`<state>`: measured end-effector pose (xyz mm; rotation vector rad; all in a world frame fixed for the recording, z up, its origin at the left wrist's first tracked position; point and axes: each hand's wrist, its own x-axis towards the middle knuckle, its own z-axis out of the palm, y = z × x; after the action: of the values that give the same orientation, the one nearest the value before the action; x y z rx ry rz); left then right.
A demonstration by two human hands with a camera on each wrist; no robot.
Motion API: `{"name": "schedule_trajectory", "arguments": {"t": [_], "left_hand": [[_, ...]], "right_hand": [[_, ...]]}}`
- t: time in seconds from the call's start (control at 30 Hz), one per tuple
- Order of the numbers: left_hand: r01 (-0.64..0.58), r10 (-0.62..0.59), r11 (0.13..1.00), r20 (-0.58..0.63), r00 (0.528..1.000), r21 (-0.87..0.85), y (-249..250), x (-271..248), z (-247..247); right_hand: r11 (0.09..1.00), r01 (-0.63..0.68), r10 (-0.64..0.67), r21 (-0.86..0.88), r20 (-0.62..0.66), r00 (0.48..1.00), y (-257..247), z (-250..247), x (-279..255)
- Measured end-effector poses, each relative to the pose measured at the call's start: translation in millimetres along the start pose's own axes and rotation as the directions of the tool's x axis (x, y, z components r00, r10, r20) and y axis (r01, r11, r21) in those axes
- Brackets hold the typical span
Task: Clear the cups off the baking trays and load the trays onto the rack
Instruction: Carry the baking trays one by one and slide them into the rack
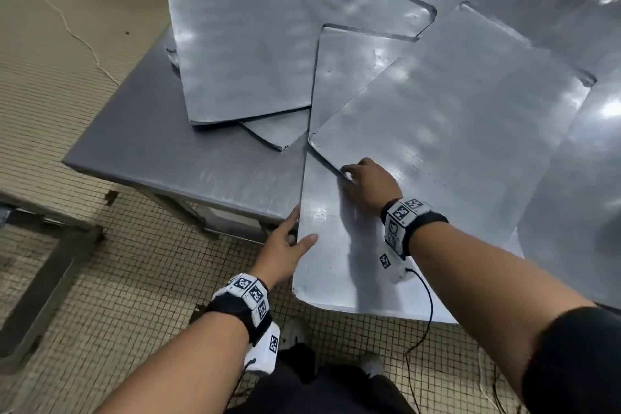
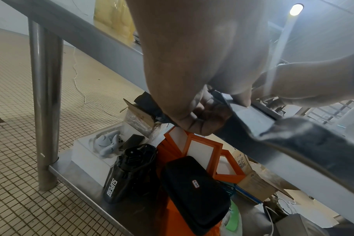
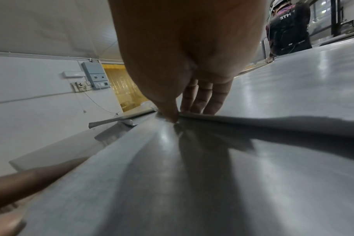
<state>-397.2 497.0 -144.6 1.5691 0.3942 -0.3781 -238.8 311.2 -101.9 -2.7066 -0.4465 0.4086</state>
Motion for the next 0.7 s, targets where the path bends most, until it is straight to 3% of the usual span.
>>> {"name": "schedule_trajectory", "arguments": {"t": [0.13,0.27,0.5,0.7], "left_hand": [[0.029,-0.029,0.997,0.007,1.0,-0.065,4,-2,-1],[0.044,-0.042,0.996,0.022,0.999,-0.077,6,0,-2],[0.012,-0.007,0.999,0.103,0.995,-0.049,13,0,-10],[0.119,-0.108,0.992,0.19,0.976,-0.05,12,4,-30]], "right_hand": [[1.0,-0.01,0.01,-0.005,-0.001,1.0,-12,6,9],[1.0,0.022,-0.021,0.015,-0.08,0.997,-15,7,-16],[0.996,0.084,-0.084,0.004,-0.101,0.991,-24,19,-62],[0.997,0.052,-0.047,0.05,-0.097,0.994,-31,24,-100]]}}
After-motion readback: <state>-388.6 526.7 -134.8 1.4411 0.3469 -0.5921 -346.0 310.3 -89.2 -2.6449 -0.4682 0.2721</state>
